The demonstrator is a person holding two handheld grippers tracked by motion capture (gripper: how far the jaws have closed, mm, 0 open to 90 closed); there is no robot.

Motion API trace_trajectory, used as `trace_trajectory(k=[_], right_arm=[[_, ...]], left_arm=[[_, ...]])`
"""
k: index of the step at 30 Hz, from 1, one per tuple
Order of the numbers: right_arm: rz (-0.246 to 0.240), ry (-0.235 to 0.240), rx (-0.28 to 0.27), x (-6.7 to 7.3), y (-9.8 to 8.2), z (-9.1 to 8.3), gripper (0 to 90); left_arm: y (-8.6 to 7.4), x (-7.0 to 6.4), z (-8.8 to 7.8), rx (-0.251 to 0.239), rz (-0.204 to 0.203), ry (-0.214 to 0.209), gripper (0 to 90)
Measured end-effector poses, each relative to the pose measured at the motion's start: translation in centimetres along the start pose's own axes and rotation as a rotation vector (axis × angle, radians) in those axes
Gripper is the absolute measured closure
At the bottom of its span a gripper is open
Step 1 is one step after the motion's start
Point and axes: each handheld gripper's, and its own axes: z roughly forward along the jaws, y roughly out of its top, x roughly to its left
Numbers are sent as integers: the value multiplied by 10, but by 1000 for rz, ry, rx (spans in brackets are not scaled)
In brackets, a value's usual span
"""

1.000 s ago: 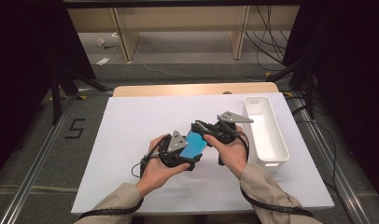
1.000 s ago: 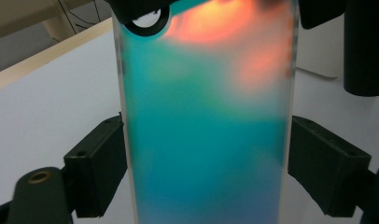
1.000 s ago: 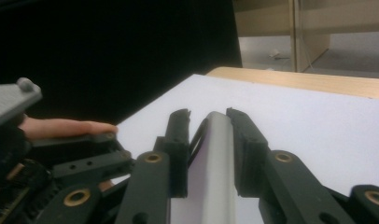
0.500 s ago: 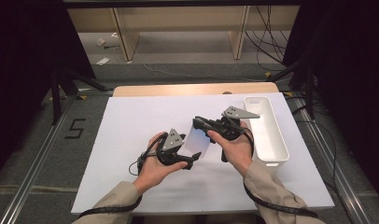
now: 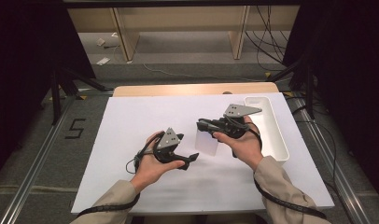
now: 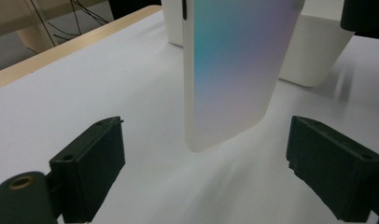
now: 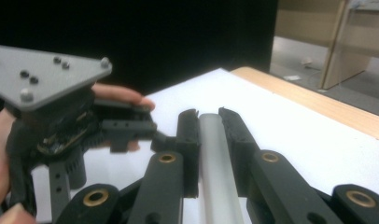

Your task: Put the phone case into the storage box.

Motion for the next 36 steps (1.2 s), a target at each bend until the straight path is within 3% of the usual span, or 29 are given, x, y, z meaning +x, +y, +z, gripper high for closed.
trace_trajectory(k=[15, 29, 36], right_arm=[[-82, 88, 58, 1, 1, 1, 799], [-111, 133, 78, 4, 4, 1, 798], [-115, 159, 82, 7, 4, 2, 799]], left_arm=[[-3, 1, 3, 30, 22, -16, 72], [-6, 1, 5, 52, 42, -22, 78], [-8, 1, 7, 58, 55, -39, 139]])
